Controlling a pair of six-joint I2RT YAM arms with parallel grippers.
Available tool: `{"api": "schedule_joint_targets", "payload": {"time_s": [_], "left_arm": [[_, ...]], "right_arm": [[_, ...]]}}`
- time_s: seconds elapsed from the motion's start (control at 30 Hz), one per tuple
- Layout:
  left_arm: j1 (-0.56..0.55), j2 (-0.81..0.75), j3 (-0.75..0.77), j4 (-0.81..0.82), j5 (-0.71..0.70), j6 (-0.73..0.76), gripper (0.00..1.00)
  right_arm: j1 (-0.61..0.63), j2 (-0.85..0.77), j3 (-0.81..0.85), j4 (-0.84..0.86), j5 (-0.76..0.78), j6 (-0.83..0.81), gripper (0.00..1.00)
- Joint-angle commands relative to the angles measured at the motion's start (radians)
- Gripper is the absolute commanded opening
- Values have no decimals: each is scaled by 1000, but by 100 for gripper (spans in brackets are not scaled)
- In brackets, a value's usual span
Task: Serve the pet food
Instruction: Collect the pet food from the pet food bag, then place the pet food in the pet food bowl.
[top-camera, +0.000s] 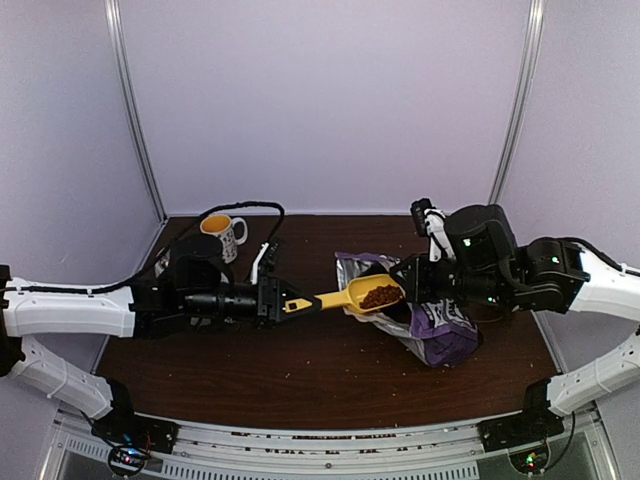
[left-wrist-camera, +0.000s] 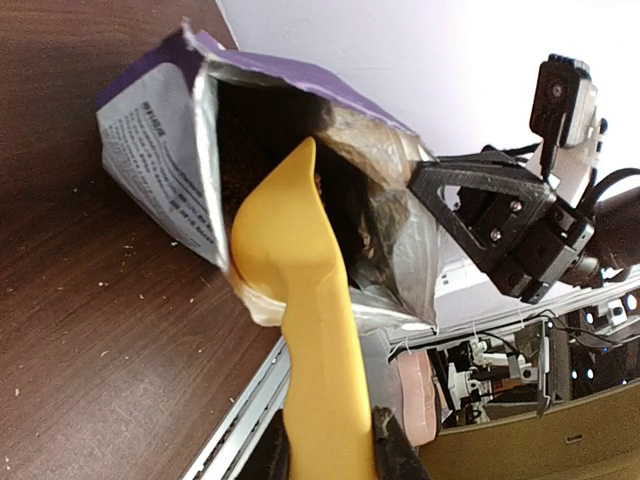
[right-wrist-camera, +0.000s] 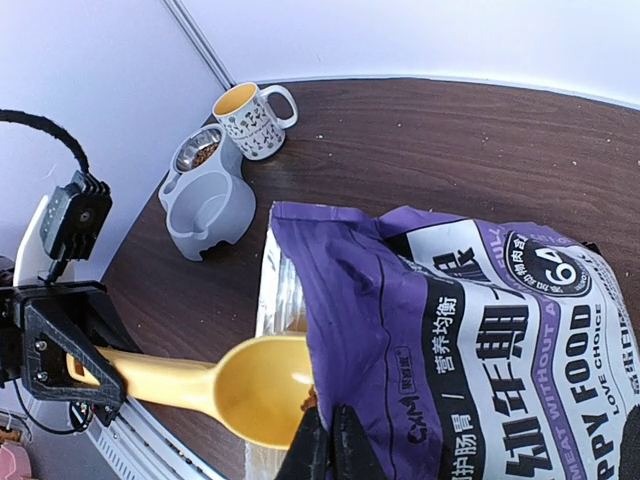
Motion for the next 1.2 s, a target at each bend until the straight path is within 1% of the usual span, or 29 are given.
{"api": "schedule_joint_targets", "payload": {"time_s": [0.0, 0.1, 0.27, 0.4, 0.5, 0.63, 0.87, 1.17], "left_arm": [[41, -87, -67, 61, -11, -70, 0], [52, -125, -88, 61, 3, -84, 0], [75, -170, -148, 171, 43, -166, 0], [87, -208, -173, 185, 65, -179, 0], [107, -229, -204, 232, 85, -202, 0], [111, -227, -187, 237, 114, -194, 0], [115, -197, -187, 407, 162, -267, 0], [131, -235, -185, 394, 169, -276, 0]], "right_arm": [[-8, -30, 4, 45, 41, 0, 0], [-9, -33, 4, 40, 45, -2, 0], [-10, -39, 6, 34, 52, -2, 0], [-11, -44, 9, 27, 57, -2, 0], [-11, -48, 10, 23, 61, -2, 0], [-12, -51, 15, 20, 66, -5, 0], [-13, -50, 30, 7, 73, -8, 0], [-15, -46, 37, 3, 77, -11, 0]]}}
